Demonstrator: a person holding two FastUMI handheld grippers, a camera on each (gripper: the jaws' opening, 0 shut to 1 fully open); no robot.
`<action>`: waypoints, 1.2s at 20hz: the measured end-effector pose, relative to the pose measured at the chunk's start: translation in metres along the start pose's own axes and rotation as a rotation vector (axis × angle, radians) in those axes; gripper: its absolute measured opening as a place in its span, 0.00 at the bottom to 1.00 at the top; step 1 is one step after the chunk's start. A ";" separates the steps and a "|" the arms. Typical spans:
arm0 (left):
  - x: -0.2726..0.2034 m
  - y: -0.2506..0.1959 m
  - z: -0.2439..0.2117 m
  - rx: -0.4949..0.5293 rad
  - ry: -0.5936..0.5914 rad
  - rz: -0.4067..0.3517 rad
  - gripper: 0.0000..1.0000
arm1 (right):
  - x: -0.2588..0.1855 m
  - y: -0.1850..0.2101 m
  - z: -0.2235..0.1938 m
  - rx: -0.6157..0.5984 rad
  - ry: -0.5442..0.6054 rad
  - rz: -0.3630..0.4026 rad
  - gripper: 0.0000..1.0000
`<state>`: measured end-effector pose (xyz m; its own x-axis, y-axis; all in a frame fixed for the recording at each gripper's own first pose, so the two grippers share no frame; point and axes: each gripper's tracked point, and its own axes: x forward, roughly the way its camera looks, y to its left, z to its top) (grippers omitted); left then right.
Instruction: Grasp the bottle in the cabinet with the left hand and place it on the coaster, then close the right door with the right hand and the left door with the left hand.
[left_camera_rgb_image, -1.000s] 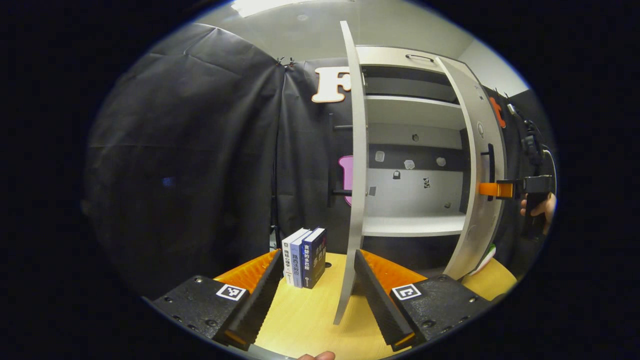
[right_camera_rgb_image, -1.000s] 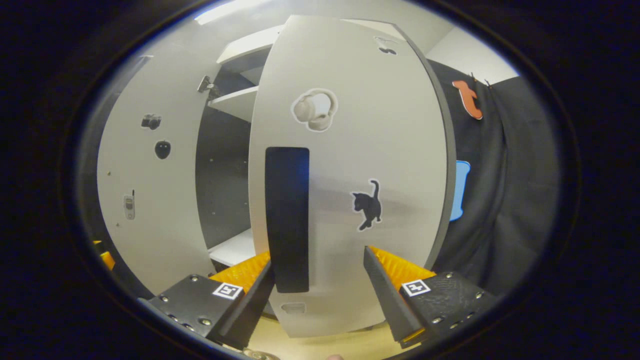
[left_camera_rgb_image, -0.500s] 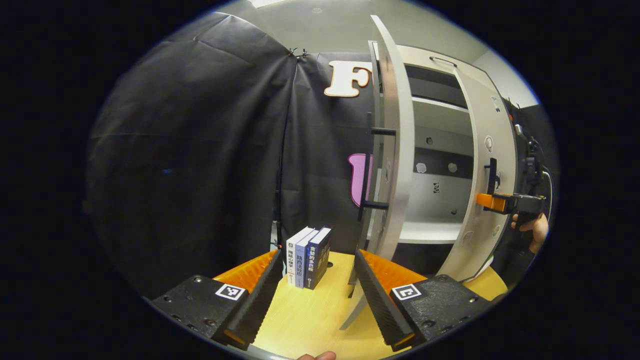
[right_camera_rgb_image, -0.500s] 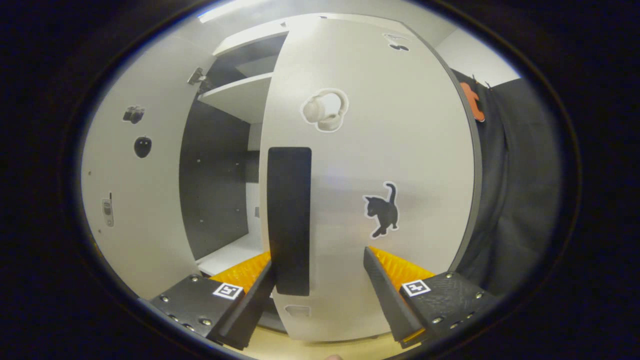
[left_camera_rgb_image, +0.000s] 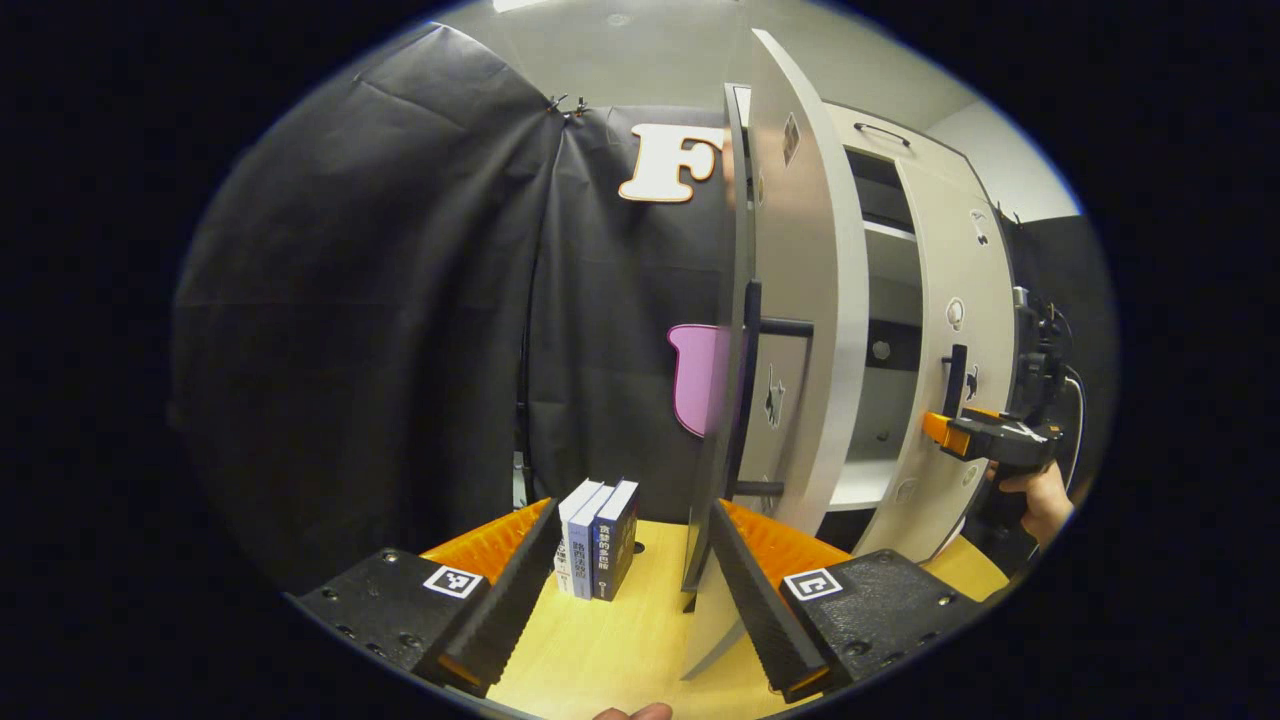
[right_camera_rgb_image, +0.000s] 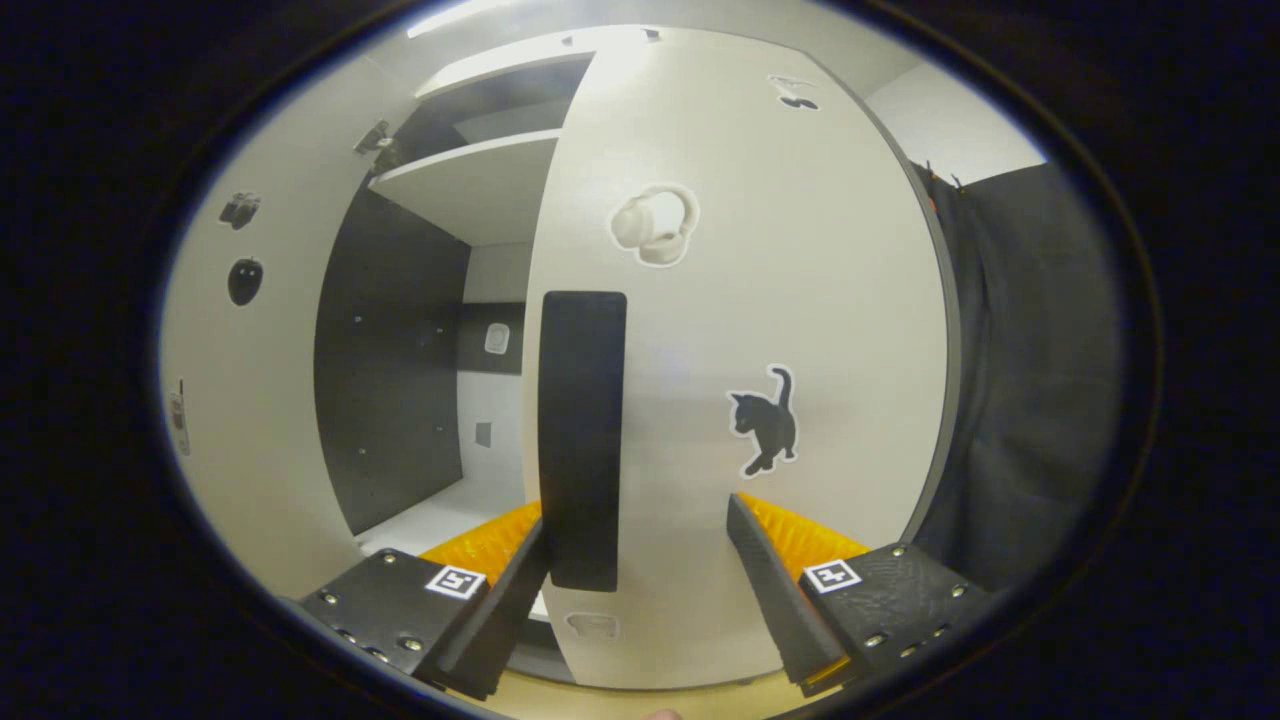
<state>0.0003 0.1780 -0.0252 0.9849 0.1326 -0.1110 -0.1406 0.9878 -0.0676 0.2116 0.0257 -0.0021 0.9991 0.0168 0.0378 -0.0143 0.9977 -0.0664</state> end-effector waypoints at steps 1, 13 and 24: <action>0.002 -0.003 0.004 0.002 -0.002 -0.019 0.89 | 0.000 0.000 -0.001 0.000 0.002 -0.004 1.00; 0.007 -0.026 0.013 0.024 -0.016 -0.123 0.93 | -0.033 0.000 -0.002 -0.001 0.041 0.034 1.00; 0.009 -0.040 0.013 -0.004 0.002 -0.186 0.92 | -0.103 -0.012 -0.005 -0.018 0.063 0.065 1.00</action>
<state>0.0163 0.1408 -0.0108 0.9938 -0.0524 -0.0985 0.0434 0.9949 -0.0913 0.1093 0.0120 -0.0099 0.9966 0.0767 -0.0302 -0.0790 0.9932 -0.0850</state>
